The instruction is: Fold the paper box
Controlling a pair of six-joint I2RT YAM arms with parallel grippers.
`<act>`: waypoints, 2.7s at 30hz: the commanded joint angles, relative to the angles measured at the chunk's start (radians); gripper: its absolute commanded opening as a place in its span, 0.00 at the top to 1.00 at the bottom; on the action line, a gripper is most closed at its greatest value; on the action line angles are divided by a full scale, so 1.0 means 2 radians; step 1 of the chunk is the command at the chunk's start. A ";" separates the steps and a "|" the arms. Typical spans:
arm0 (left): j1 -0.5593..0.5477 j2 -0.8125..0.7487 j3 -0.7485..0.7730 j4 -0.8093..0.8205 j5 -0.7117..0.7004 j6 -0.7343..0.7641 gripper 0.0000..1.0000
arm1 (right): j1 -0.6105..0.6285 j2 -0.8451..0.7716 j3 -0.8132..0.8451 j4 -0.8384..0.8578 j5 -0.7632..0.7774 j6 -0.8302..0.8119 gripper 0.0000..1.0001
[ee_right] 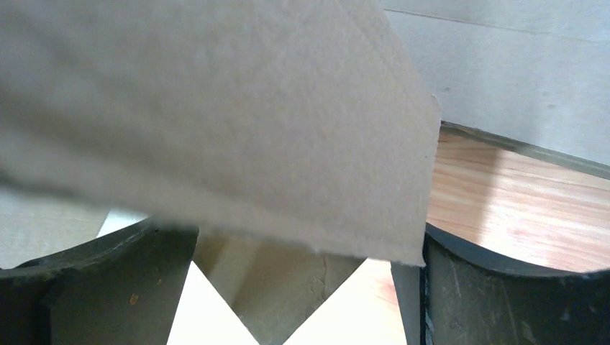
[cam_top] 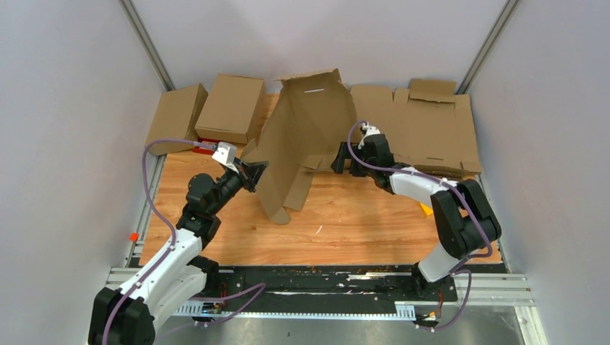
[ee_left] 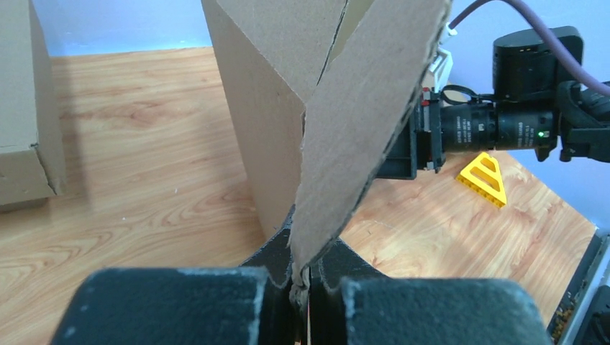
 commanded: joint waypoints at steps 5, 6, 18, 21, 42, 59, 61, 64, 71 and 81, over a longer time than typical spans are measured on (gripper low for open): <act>-0.006 -0.003 -0.001 0.000 0.014 -0.003 0.97 | -0.017 -0.072 -0.049 -0.012 0.015 -0.064 0.00; -0.006 -0.003 -0.001 -0.001 0.013 -0.003 0.97 | -0.024 -0.077 -0.055 -0.011 0.006 -0.062 0.00; -0.007 -0.014 -0.001 0.000 0.020 -0.001 0.97 | -0.075 -0.141 -0.100 0.006 -0.063 -0.101 0.00; -0.008 -0.016 0.000 0.002 0.021 0.000 0.97 | -0.075 -0.146 -0.096 0.006 -0.040 -0.119 0.00; -0.010 -0.016 -0.001 0.000 0.021 0.001 0.97 | -0.118 -0.113 -0.089 0.104 -0.037 -0.113 0.00; -0.010 0.014 -0.008 0.056 0.066 -0.019 0.98 | -0.098 -0.034 -0.083 0.166 -0.206 -0.073 0.29; -0.010 0.021 -0.009 0.074 0.080 -0.026 0.97 | -0.085 -0.035 -0.082 0.164 -0.207 -0.076 0.30; -0.010 0.023 -0.011 0.083 0.085 -0.029 0.98 | -0.071 -0.044 -0.082 0.155 -0.198 -0.080 0.31; -0.010 0.009 -0.015 0.079 0.073 -0.026 0.98 | -0.041 -0.045 -0.089 0.144 -0.186 -0.090 0.37; -0.011 -0.076 -0.031 0.020 -0.013 0.005 1.00 | 0.002 0.002 -0.070 0.154 -0.184 -0.095 0.41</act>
